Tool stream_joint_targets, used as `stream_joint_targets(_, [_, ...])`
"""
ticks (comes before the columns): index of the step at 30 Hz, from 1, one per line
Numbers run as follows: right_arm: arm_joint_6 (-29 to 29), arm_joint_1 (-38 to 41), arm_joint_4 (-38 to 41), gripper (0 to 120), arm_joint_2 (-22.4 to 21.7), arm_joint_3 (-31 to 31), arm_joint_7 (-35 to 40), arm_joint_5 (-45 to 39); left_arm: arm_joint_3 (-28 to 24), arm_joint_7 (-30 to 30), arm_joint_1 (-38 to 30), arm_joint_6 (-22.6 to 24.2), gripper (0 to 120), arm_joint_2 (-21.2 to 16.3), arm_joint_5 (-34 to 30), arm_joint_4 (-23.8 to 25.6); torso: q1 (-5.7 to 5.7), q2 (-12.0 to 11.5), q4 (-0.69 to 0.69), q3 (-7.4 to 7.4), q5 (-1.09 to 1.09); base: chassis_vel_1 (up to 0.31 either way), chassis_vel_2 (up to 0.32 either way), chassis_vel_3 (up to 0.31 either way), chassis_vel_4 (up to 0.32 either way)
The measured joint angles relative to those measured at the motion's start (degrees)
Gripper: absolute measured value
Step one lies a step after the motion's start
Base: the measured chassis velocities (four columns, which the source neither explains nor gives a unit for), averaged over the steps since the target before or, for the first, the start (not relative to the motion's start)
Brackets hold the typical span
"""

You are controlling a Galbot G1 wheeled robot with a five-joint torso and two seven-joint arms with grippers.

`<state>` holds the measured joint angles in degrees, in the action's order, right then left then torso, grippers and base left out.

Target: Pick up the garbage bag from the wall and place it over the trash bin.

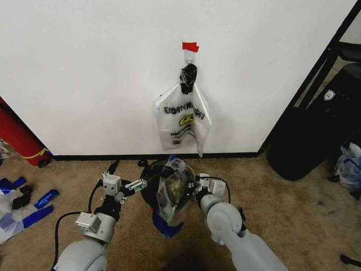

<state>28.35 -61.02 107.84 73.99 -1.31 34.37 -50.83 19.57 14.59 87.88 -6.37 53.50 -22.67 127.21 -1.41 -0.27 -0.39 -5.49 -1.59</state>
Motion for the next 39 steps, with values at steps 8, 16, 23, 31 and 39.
stream_joint_targets(8, [-2.8, -1.1, 1.1, 0, 0.2, 0.4, -0.1, 0.5, -1.8, 0.3, -1.2, 0.5, 100, -1.5, 0.0, -0.5, 0.0, 0.0, 0.0, -0.01, 0.01, 0.0, 0.0, 0.0, 0.0])
stream_joint_targets(16, [-5.3, -3.9, 7.2, 0, -0.8, 2.7, -1.9, 4.5, -2.0, 1.5, -3.3, 4.0, 100, -5.1, -5.7, 5.4, 0.0, 0.0, -0.01, -0.01, 0.0, 0.0, 0.0, 0.0, 0.0])
stream_joint_targets(23, [-6.9, -6.6, 10.8, 0, -1.7, 5.0, -3.9, 10.9, -3.1, 4.8, -8.4, 13.3, 100, -13.5, -21.2, 15.3, 0.0, 0.0, 0.0, 0.0, 0.0, 0.0, 0.0, 0.0, 0.0])
stream_joint_targets(31, [-8.4, -6.7, 8.9, 0, -1.0, 2.3, -6.0, 19.6, -5.9, 9.0, -16.5, 21.9, 98, -23.3, -39.5, 16.5, 0.0, 0.0, 0.06, 0.0, 0.04, 0.0, 0.0, 0.0, 0.0])
stream_joint_targets(39, [-10.5, -5.9, 7.9, 0, -0.2, -0.7, -7.4, 23.3, -13.2, 16.1, -34.8, 28.4, 96, -23.2, -54.3, 11.4, 0.0, 0.0, 0.0, 0.0, 0.0, 0.0, 0.0, 0.0, 0.0])
